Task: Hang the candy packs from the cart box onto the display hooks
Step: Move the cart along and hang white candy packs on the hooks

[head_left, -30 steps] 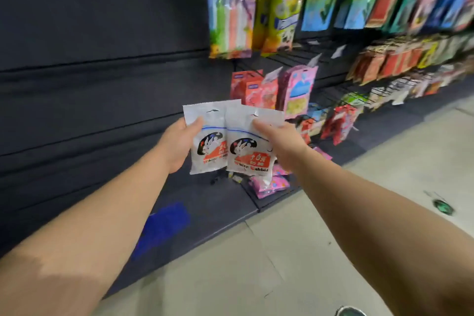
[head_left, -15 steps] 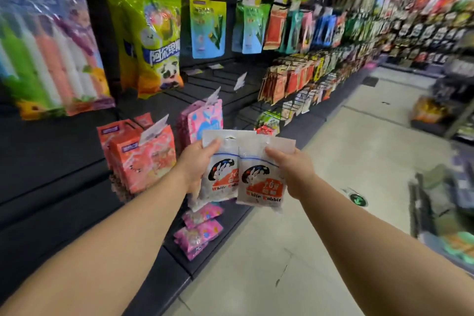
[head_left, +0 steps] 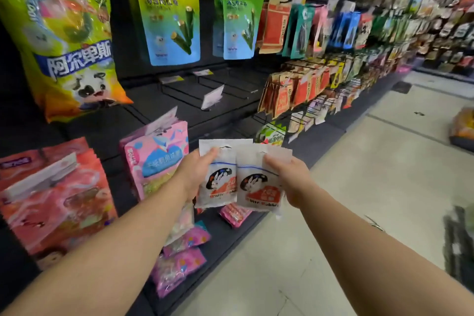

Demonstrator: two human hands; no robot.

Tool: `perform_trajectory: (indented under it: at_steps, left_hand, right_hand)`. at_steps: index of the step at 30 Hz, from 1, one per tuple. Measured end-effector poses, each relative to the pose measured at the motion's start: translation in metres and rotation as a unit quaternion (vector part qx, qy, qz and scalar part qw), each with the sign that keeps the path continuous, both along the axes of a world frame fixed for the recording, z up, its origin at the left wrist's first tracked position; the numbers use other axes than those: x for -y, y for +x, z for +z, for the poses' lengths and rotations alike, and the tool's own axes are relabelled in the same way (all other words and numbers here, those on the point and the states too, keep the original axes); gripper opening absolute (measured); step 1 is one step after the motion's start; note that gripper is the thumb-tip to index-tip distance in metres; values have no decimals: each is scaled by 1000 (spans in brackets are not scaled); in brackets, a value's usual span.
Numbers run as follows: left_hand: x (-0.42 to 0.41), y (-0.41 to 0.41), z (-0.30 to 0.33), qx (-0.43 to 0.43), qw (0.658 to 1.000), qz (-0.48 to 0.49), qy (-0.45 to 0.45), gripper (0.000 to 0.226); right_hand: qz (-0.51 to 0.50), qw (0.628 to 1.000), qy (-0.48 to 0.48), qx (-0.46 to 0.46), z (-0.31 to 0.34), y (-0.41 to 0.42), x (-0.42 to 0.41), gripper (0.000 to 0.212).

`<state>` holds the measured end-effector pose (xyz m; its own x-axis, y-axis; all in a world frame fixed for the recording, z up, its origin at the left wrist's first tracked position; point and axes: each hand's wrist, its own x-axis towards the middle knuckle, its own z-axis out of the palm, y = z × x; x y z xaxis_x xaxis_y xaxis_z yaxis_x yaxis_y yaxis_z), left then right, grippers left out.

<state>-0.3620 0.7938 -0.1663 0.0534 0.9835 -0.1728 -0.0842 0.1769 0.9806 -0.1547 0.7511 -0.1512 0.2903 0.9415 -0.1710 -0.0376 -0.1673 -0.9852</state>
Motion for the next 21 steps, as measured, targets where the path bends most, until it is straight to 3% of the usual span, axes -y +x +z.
perform_trajectory:
  at_steps: [3, 6, 8, 12, 21]
  left_hand:
    - [-11, 27, -4, -2, 999, 48, -13, 16]
    - [-19, 41, -4, -9, 993, 111, -28, 21]
    - [-24, 38, -8, -7, 987, 153, -43, 38]
    - [-26, 22, -12, 0, 972, 231, -50, 21]
    - [-48, -29, -31, 4, 957, 285, -63, 15]
  right_hand:
    - [63, 998, -4, 11, -2, 31, -36, 6]
    - [123, 992, -19, 29, 0, 50, -75, 25]
    - [156, 987, -23, 32, 0, 51, -98, 27]
    - [220, 974, -40, 20, -10, 28, -134, 27]
    - [281, 959, -42, 16, -21, -23, -202, 20]
